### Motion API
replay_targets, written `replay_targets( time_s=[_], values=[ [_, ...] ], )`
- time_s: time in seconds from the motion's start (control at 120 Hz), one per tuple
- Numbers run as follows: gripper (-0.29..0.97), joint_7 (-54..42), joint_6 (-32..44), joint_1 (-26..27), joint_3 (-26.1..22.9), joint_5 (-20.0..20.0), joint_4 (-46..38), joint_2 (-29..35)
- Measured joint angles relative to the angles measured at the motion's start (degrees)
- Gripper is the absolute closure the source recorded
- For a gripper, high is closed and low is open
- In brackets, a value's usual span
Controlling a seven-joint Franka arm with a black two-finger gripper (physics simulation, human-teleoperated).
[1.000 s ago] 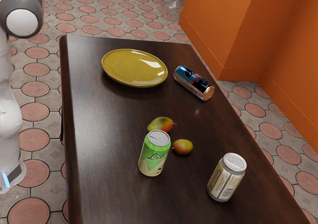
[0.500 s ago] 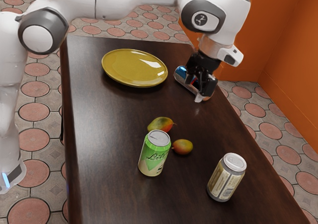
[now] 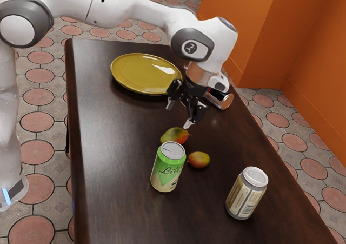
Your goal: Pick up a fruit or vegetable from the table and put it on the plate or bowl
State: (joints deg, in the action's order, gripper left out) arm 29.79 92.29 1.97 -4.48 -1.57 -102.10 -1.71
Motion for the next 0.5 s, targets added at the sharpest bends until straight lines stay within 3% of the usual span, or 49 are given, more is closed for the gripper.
replay_targets(
  time_s=[0.233, 0.5],
  values=[
    [0.00, 3.9, 4.3, 1.6, 0.0, 0.1, -4.5, -0.2],
    [0.00, 6.4, 8.3, 2.1, 1.3, 3.1, -5.5, -0.3]
  ],
)
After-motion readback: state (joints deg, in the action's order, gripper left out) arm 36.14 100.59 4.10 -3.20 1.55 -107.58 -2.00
